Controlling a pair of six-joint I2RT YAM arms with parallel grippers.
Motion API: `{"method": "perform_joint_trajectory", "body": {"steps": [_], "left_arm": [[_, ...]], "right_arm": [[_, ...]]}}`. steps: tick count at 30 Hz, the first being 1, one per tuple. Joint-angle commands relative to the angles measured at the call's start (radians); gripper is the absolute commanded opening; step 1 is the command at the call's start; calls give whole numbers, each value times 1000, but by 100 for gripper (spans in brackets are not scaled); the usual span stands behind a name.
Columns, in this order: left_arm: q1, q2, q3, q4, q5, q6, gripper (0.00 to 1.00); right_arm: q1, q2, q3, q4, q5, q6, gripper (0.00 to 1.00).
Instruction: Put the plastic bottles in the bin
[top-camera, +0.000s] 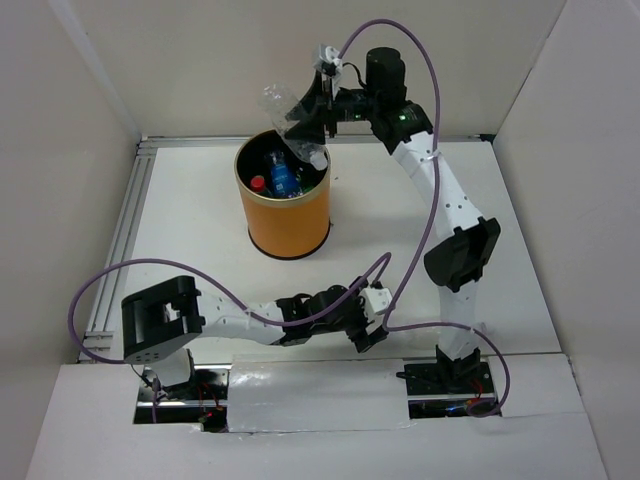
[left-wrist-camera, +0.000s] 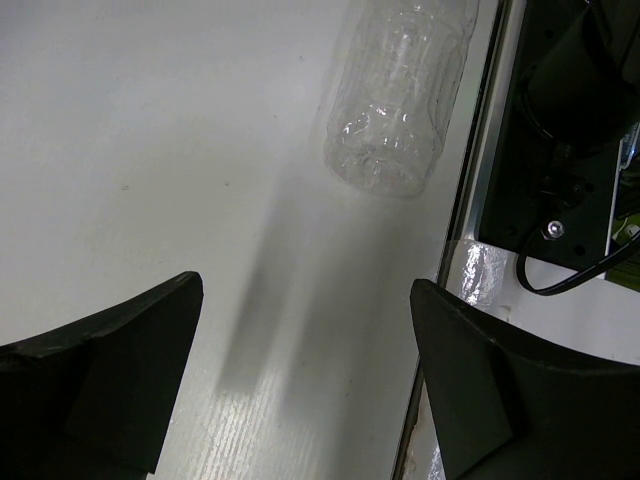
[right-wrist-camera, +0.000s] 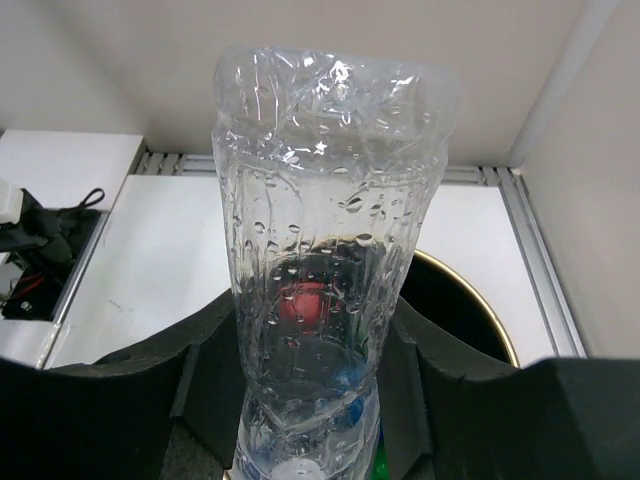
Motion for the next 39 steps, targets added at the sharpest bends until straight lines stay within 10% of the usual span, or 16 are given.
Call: {"method": "perform_joint_trajectory", "body": {"steps": [1,8,19,39], "left_arm": [[-6,15,34,84,17,-11,97],[-6,69,93,93,26,18,97],[-6,268,241,207,121,113,98],[-44,504,512,161,160,191,100]], "right_arm": [[33,31,-29,136,-17,41,45],[22,140,11,158,-5,138,100],[-360,-99,-150,78,7,256,100],[-901,-584,-998,-495,-192,-463,100]]}}
